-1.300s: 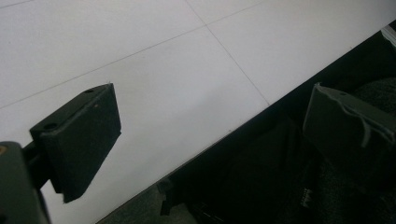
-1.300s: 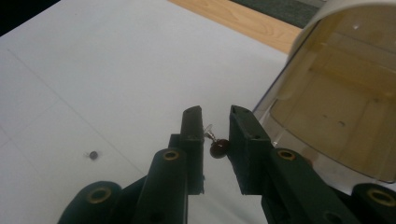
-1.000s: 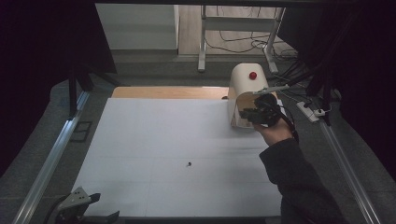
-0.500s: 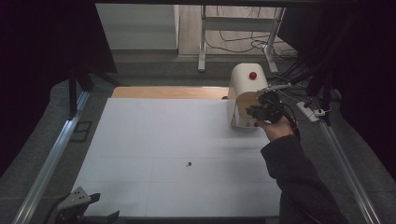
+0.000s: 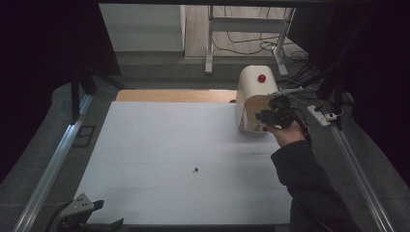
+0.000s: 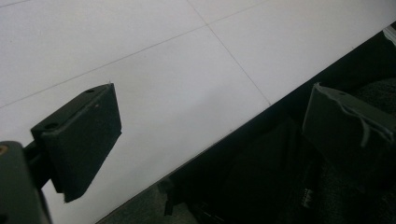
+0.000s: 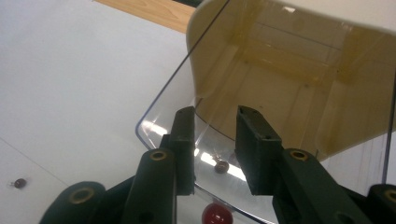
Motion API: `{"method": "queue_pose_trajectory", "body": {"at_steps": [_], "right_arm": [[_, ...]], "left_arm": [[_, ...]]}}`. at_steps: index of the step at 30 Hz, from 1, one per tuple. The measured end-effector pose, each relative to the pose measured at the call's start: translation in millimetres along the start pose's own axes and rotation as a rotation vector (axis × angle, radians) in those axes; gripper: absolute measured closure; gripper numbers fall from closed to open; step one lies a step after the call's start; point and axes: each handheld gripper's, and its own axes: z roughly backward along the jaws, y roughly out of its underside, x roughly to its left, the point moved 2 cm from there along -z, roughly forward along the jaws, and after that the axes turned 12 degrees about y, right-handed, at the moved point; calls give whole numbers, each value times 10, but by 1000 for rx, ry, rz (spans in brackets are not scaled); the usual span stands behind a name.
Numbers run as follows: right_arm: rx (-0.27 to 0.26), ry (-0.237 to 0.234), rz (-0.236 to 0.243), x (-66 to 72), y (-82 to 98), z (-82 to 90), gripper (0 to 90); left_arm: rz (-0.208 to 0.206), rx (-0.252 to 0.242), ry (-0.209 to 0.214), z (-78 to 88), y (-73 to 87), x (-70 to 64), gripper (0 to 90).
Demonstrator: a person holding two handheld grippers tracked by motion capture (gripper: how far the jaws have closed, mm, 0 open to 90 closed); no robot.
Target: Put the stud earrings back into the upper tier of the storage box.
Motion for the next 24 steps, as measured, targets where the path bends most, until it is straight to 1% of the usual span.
{"method": "queue_pose_trajectory", "body": {"at_steps": [3, 10, 14, 16, 18, 24], "right_arm": [[-5, -10, 4, 18, -6, 28, 641], [-18, -37, 23, 64, -12, 106, 536], [-18, -40, 34, 102, -5, 145, 455], [-18, -56, 42, 124, 7, 169, 417], [-30, -63, 43, 151, 19, 192, 386], [-37, -91, 60, 224, 61, 242, 277]], "left_arm": [[0, 0, -1, -1, 0, 0, 51], [-1, 3, -2, -3, -1, -2, 52], [-1, 4, -2, -4, -2, -2, 53], [-3, 5, -3, -4, -3, -1, 53], [-3, 5, -2, -5, -3, -1, 53], [-3, 6, -2, -7, -4, -1, 53]]}}
